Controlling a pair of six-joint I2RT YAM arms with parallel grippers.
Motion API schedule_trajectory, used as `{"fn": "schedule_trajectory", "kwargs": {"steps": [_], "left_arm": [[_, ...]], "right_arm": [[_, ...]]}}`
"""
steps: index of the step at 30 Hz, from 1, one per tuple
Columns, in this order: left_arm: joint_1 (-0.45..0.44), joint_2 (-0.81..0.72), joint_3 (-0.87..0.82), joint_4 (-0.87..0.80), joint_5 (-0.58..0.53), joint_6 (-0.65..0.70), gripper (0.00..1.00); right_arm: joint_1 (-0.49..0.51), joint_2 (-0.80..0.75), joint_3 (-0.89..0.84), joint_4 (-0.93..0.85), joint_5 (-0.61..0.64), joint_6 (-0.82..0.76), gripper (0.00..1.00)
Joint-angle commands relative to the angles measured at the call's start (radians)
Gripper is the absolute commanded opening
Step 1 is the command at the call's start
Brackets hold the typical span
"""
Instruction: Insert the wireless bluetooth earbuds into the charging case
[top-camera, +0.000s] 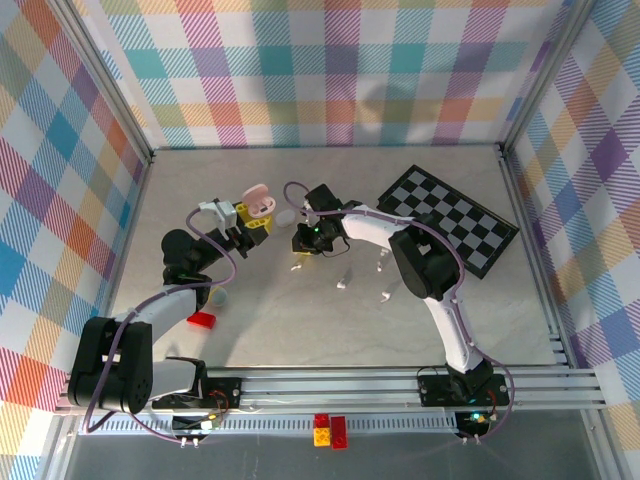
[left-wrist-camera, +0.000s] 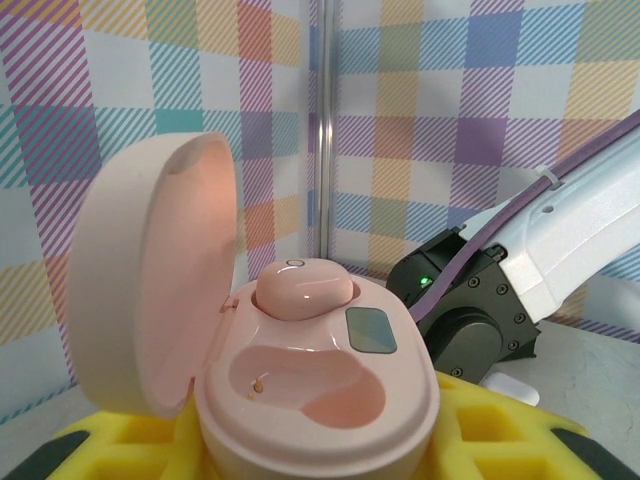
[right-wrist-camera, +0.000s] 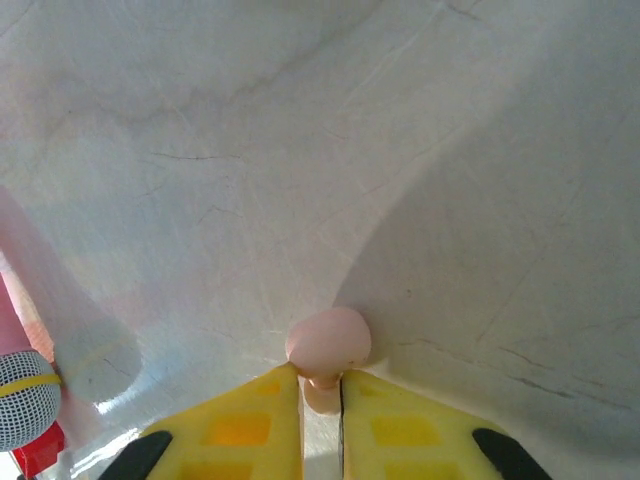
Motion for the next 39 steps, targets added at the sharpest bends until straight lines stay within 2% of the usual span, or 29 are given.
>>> {"fn": "schedule_trajectory", "kwargs": {"steps": [1,15,23,39], "left_arm": [[0.013,-0.023,0.000,0.040,0.027,-0.010,0.38],[0.011,-0.016,0.007,0.038,0.029,-0.011,0.38],[0.012,-0.018,0.010,0.031,0.030,-0.006,0.38],[0.012,-0.035,0.020,-0.018,0.039,0.015,0.38]], "right_arm": [[0.000,0.021,0.011,-0.058,0.016,-0.025,0.13],[-0.003,-0.102,-0.082,-0.033,0.024,-0.062,0.12],[-0.021,-0.181,-0.187,0.003,0.033,-0.065,0.08],[-0.121,-0.429,-0.552,0.009,0.028,-0.156,0.06]]}}
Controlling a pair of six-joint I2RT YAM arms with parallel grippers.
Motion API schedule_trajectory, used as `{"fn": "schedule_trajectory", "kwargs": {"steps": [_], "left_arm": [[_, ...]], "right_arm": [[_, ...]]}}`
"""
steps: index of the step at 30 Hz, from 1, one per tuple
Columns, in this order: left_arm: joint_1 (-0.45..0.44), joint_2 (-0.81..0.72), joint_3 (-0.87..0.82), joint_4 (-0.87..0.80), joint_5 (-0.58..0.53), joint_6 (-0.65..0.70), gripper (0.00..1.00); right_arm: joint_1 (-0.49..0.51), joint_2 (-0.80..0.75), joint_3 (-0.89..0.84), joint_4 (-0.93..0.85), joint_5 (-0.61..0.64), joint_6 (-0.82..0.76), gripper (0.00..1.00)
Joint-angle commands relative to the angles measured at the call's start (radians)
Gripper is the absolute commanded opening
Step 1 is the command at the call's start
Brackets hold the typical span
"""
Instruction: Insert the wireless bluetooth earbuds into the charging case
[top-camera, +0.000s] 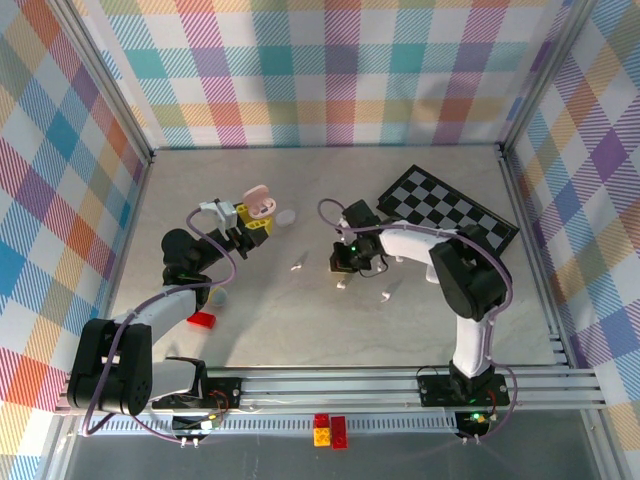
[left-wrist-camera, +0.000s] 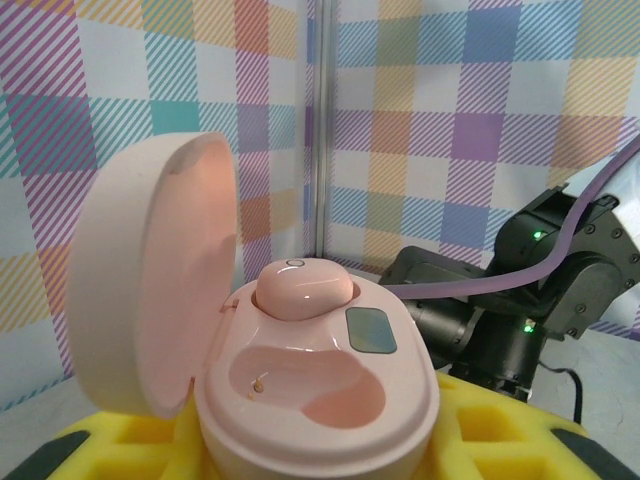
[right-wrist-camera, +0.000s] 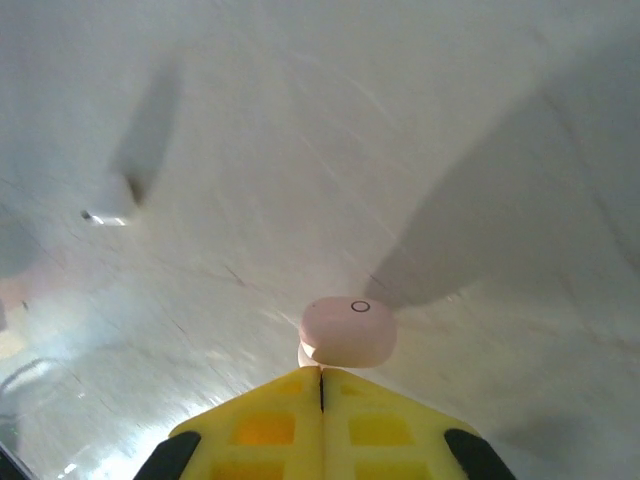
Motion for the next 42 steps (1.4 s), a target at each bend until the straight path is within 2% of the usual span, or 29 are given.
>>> {"fn": "schedule_trajectory", "kwargs": {"steps": [1,7,11,13,14,17,26,35,42], "left_arm": [[0.012,-0.027,0.020,0.009,0.028,0.013,0.38],[0.010,-0.018,0.024,0.021,0.028,0.006,0.38],[0.011,-0.015,0.029,0.021,0.025,0.003,0.38],[0.010,-0.015,0.028,0.021,0.024,0.002,0.38],[0.010,-0.014,0.027,0.023,0.024,0.002,0.38],[0.009,-0.015,0.024,0.024,0.021,0.004,0.38],[0.009,-0.009,0.010,0.043,0.008,0.007,0.38],[0.009,-0.001,0.009,0.049,0.006,0.017,0.38],[0.012,0.018,-0.003,0.085,-0.003,0.012,0.38]], "right_arm": [[-0.033,-0.074,-0.064,-0.014,-0.010,-0.070,0.06],[-0.089,-0.107,-0.138,-0.008,-0.039,-0.106,0.09],[-0.112,-0.110,-0.147,0.032,-0.043,-0.081,0.19],[-0.122,-0.110,-0.148,0.058,-0.051,-0.053,0.35],[-0.122,-0.107,-0.147,0.068,-0.056,-0.043,0.39],[-0.121,-0.098,-0.142,0.096,-0.075,-0.011,0.45],[-0.122,-0.054,-0.116,0.143,-0.097,0.041,0.46],[-0.109,-0.003,-0.040,0.117,-0.152,0.078,0.42],[-0.084,0.047,0.026,0.090,-0.138,0.078,0.40]]}}
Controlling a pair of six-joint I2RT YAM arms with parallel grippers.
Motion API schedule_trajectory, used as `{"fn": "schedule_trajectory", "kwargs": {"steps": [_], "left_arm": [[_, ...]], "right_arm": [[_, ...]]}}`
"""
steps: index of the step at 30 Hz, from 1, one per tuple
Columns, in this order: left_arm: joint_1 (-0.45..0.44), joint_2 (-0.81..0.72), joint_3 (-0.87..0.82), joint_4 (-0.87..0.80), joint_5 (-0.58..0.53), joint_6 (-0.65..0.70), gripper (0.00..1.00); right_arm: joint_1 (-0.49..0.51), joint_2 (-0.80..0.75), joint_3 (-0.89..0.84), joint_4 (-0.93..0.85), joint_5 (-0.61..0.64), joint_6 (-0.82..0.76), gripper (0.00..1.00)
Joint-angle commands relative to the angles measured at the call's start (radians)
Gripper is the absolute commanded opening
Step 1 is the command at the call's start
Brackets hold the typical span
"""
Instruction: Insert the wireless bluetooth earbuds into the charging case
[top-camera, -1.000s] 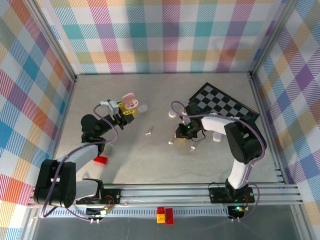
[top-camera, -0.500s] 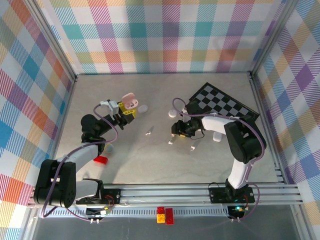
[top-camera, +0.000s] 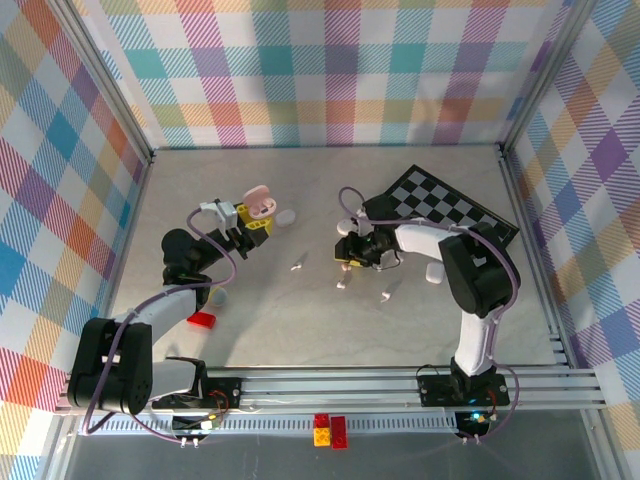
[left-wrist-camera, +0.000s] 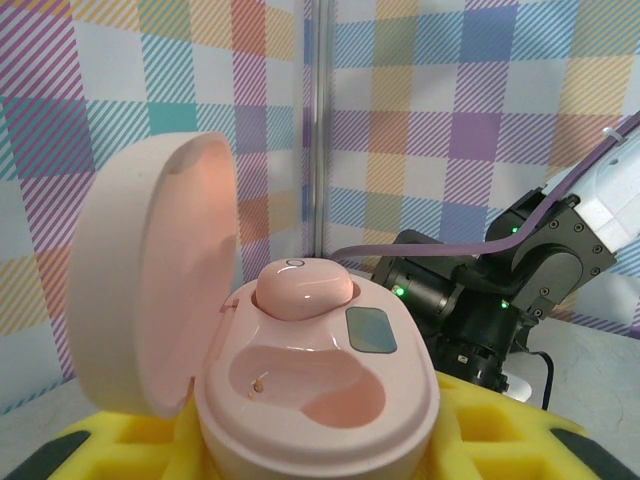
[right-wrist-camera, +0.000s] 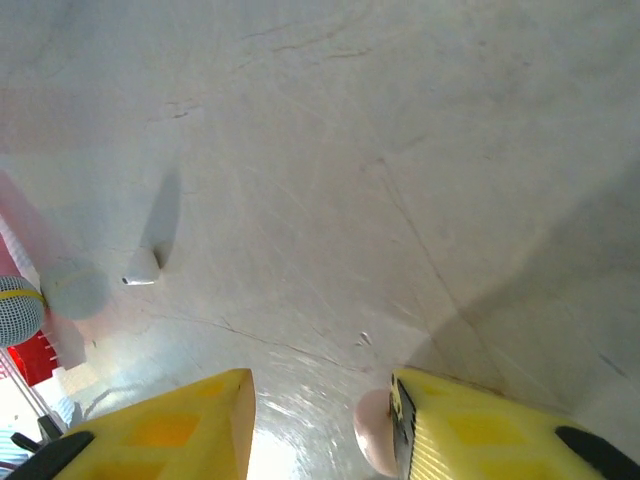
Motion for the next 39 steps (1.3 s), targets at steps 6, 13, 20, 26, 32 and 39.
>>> {"fn": "schedule_trajectory", "kwargs": {"steps": [6,13,20,26,32,39], "left_arm": [[0.014,0.015,-0.009,0.084,-0.012,0.008,0.38],[0.026,0.021,-0.013,0.085,-0.023,0.016,0.38],[0.037,0.033,-0.012,0.092,-0.036,0.014,0.38],[0.078,0.042,-0.015,0.108,-0.036,0.001,0.38],[0.116,0.047,-0.015,0.135,-0.036,-0.024,0.38],[0.121,0.040,-0.012,0.130,-0.031,-0.026,0.38]], "right_arm": [[0.018,0.066,0.119,-0.056,-0.039,-0.011,0.41],[0.026,-0.008,0.123,-0.131,0.064,-0.083,0.43],[0.121,-0.099,0.098,-0.241,0.405,-0.245,0.47],[0.255,-0.091,0.136,-0.344,0.733,-0.377,0.47],[0.351,0.007,0.216,-0.426,0.940,-0.429,0.44],[0.379,0.107,0.319,-0.521,0.987,-0.412,0.40]]}}
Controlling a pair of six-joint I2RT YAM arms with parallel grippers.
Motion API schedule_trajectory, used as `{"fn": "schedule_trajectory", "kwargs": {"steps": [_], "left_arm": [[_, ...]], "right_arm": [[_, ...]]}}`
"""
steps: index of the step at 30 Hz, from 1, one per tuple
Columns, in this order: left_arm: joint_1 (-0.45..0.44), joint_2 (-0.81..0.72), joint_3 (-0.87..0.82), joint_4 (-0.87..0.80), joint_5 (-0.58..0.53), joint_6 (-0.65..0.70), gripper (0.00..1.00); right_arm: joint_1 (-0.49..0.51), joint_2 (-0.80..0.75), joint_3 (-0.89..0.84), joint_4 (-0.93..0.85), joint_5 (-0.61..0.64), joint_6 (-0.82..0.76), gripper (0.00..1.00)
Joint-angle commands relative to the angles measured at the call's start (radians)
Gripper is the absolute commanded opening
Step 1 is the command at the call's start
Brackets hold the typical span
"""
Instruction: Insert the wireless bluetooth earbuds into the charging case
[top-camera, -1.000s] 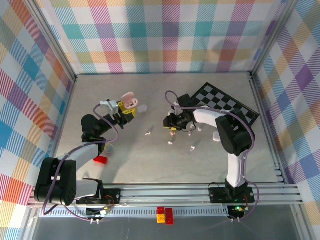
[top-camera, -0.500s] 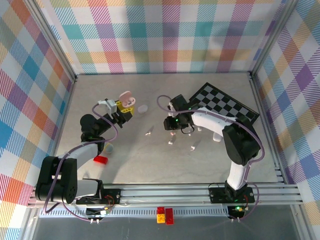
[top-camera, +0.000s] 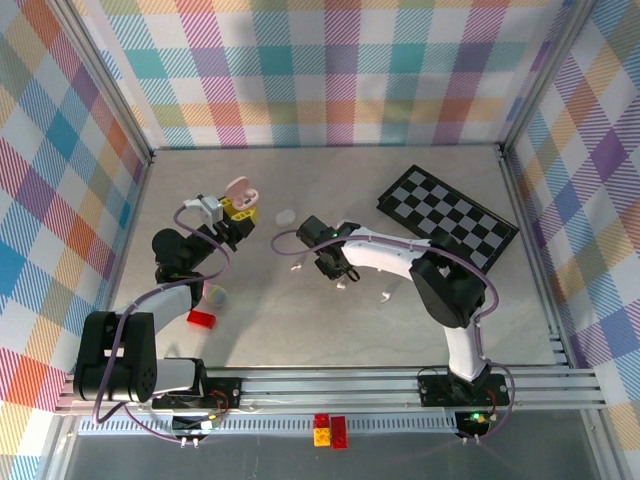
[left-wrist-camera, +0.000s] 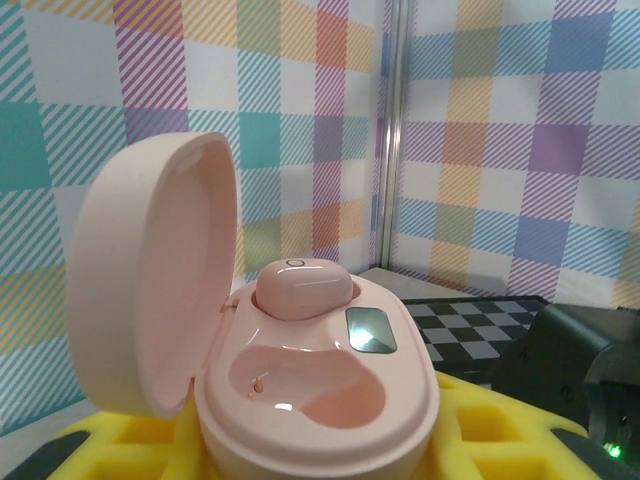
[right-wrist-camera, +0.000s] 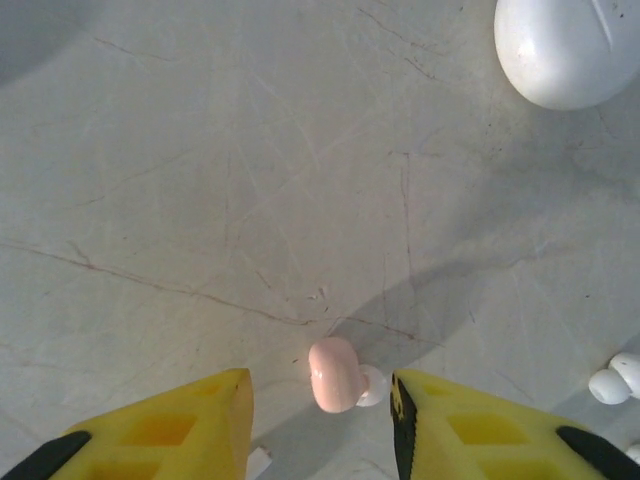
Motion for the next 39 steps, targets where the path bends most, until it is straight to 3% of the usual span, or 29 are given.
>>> {"fn": "schedule_trajectory", "kwargs": {"steps": [1,14,32,39], "left_arm": [[0.016,-0.007,-0.008,0.053,0.015,-0.007,0.38],[0.018,-0.011,-0.004,0.044,0.022,-0.001,0.38],[0.017,-0.027,-0.008,0.009,0.029,0.021,0.38],[0.014,-0.039,-0.013,-0.016,0.024,0.044,0.38]], "right_arm": [[0.010,0.041,0.056,-0.092,0.077,-0.017,0.40],[0.020,0.109,0.105,-0.125,0.077,-0.033,0.34],[0.021,0.137,0.127,-0.149,0.071,-0.031,0.18],[-0.001,0.007,0.055,-0.067,-0.058,0.004,0.17]]}}
